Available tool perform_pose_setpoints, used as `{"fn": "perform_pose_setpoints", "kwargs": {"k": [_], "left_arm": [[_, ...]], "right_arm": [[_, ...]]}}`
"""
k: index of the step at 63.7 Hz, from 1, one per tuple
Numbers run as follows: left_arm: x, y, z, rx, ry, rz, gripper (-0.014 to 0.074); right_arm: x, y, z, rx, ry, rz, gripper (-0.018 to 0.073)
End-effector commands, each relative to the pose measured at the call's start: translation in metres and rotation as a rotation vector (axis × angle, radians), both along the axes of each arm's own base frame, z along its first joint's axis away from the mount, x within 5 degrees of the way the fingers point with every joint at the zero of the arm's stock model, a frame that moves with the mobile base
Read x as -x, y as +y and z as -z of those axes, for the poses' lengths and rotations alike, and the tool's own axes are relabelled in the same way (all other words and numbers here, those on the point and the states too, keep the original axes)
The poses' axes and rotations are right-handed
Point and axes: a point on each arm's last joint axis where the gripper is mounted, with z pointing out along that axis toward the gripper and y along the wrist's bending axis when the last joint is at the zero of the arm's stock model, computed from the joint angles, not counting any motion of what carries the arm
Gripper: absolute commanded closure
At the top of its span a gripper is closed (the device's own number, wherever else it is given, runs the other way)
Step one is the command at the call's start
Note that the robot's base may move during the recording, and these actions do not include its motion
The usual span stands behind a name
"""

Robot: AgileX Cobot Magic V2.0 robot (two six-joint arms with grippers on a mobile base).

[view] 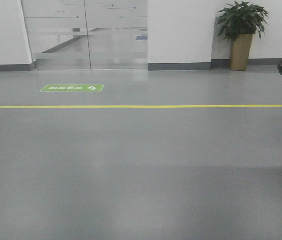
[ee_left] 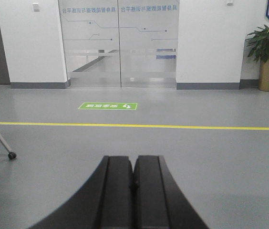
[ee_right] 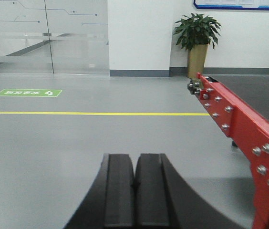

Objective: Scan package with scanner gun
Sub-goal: 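Drive the base along the red conveyor table toward its end, then turn the base to face the conveyor with the box and scanner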

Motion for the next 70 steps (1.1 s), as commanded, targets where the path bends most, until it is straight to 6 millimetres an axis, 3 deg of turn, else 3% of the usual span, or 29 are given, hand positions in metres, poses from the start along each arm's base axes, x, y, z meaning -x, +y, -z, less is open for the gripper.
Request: {"fn": "perform_pose_setpoints", "kwargs": {"k": [1, 70], "left_arm": [[0.0005, -0.0004, -0.0028, 0.001, -0.023, 0.006, 0.0708], [0.0005, -0.0004, -0.0028, 0.001, -0.023, 0.006, 0.0708]], "right_arm": [[0.0003, 0.0013, -0.0013, 0.008, -0.016, -0.024, 0.0712], [0.0003, 0.0019, -0.0016, 0.008, -0.02, -0.036, 0.0712]]}}
